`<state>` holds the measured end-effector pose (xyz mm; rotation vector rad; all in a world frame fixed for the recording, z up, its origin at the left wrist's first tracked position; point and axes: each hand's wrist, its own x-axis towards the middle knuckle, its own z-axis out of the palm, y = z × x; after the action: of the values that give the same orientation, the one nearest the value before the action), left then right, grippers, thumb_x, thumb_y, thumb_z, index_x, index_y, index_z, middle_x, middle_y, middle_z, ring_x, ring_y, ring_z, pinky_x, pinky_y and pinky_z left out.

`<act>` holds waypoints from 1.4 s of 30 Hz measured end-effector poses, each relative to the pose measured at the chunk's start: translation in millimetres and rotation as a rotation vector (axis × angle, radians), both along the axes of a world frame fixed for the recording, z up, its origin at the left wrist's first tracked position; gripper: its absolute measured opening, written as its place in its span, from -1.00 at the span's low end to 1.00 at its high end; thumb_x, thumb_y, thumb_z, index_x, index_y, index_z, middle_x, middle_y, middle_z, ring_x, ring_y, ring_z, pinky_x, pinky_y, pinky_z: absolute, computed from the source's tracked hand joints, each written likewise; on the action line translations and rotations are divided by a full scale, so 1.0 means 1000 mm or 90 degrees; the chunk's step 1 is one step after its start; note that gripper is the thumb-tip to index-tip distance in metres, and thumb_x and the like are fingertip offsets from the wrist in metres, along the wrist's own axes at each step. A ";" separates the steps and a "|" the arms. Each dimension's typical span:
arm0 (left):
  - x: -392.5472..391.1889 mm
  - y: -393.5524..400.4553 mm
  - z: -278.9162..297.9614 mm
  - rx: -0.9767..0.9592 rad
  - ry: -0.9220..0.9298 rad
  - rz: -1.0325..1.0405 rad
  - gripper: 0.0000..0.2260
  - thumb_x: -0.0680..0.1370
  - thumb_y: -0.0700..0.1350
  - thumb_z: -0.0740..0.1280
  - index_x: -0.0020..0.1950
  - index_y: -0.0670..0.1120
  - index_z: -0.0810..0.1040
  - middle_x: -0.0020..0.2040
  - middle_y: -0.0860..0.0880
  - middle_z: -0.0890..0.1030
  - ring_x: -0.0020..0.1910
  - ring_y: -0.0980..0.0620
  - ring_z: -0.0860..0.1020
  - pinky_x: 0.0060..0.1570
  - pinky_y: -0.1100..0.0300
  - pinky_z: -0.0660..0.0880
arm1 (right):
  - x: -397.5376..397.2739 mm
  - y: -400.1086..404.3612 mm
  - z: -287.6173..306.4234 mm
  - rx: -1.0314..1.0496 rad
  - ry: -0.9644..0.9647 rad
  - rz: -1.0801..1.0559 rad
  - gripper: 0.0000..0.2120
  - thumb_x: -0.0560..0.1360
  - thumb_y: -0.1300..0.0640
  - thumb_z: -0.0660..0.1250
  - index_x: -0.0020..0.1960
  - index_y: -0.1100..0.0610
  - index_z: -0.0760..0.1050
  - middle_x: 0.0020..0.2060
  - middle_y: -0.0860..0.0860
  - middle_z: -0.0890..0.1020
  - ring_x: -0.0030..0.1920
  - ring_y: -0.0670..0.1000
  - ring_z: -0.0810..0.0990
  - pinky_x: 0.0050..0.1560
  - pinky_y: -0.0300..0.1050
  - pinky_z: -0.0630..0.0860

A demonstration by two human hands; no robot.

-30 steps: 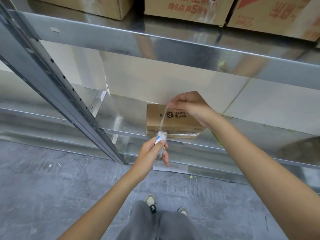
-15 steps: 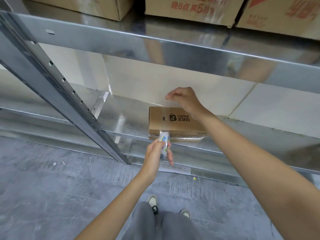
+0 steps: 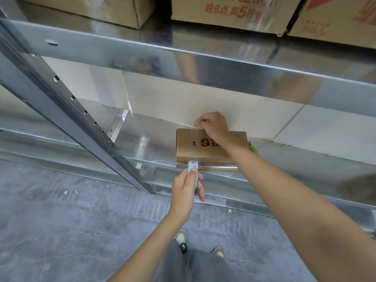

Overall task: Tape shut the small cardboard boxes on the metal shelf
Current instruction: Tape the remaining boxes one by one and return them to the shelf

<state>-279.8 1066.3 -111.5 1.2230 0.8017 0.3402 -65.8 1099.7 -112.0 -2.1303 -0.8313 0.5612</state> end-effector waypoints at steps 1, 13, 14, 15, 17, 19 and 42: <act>0.001 0.000 -0.001 0.002 0.001 0.000 -0.70 0.68 -0.13 0.08 -0.18 -0.17 0.46 -0.57 -0.05 0.43 -0.54 0.00 0.42 -0.29 0.31 0.46 | 0.000 0.001 0.000 -0.024 -0.006 0.003 -0.86 0.49 0.14 0.38 -0.08 0.18 0.70 -0.11 0.00 0.71 -0.07 -0.08 0.61 0.03 -0.15 0.50; 0.008 0.016 -0.002 -0.048 -0.037 -0.028 -0.41 0.63 -0.21 0.20 0.50 0.31 0.09 0.19 -0.09 0.57 -0.11 -0.09 0.69 -0.29 0.13 0.58 | 0.023 0.030 0.027 -0.475 0.232 0.051 -0.72 0.54 0.24 0.26 0.22 0.11 0.57 0.16 0.08 0.56 0.03 0.07 0.52 0.20 0.00 0.48; 0.007 0.019 -0.002 -0.046 -0.034 -0.034 -0.41 0.63 -0.20 0.20 0.51 0.31 0.10 0.19 -0.09 0.57 -0.10 -0.07 0.68 -0.31 0.14 0.56 | 0.022 0.031 0.027 -0.477 0.229 0.057 -0.72 0.55 0.24 0.25 0.22 0.08 0.56 0.19 0.07 0.55 0.06 0.07 0.50 0.23 -0.01 0.45; 0.005 0.021 -0.003 -0.042 -0.027 -0.039 -0.42 0.63 -0.20 0.20 0.50 0.31 0.11 0.18 -0.09 0.58 -0.09 -0.07 0.68 -0.33 0.13 0.56 | 0.020 0.030 0.027 -0.479 0.217 0.054 -0.72 0.55 0.22 0.26 0.23 0.08 0.56 0.18 0.08 0.55 0.08 0.08 0.51 0.23 -0.02 0.45; 0.003 0.027 -0.003 -0.031 -0.017 -0.056 -0.42 0.63 -0.22 0.18 0.49 0.32 0.13 0.15 -0.08 0.60 -0.07 -0.08 0.68 -0.32 0.06 0.60 | 0.020 0.027 0.020 -0.450 0.174 0.008 -0.75 0.51 0.15 0.37 0.16 0.18 0.56 0.07 0.11 0.59 0.05 0.10 0.57 0.14 -0.05 0.53; 0.001 0.033 -0.003 -0.020 -0.009 -0.077 -0.43 0.63 -0.22 0.18 0.49 0.32 0.14 0.13 -0.08 0.62 -0.04 -0.12 0.67 -0.26 -0.02 0.63 | 0.017 0.015 0.012 -0.343 0.127 -0.058 -0.81 0.44 0.13 0.46 -0.08 0.24 0.57 -0.15 0.09 0.62 -0.09 0.07 0.61 -0.12 -0.18 0.55; 0.010 0.123 0.012 0.015 0.116 -0.416 -0.42 0.58 -0.24 0.12 0.49 0.28 0.15 0.16 -0.07 0.66 0.05 -0.17 0.66 -0.23 0.10 0.44 | -0.053 -0.074 -0.001 -0.284 -0.344 0.264 0.00 0.44 -0.49 0.03 0.58 0.15 -0.20 0.57 0.02 -0.16 0.55 -0.09 -0.25 0.53 0.06 -0.28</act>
<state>-269.4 1189.8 -99.2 1.4761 0.5107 -0.2987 -119.2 1026.1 -113.3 -2.5801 -1.5952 0.4005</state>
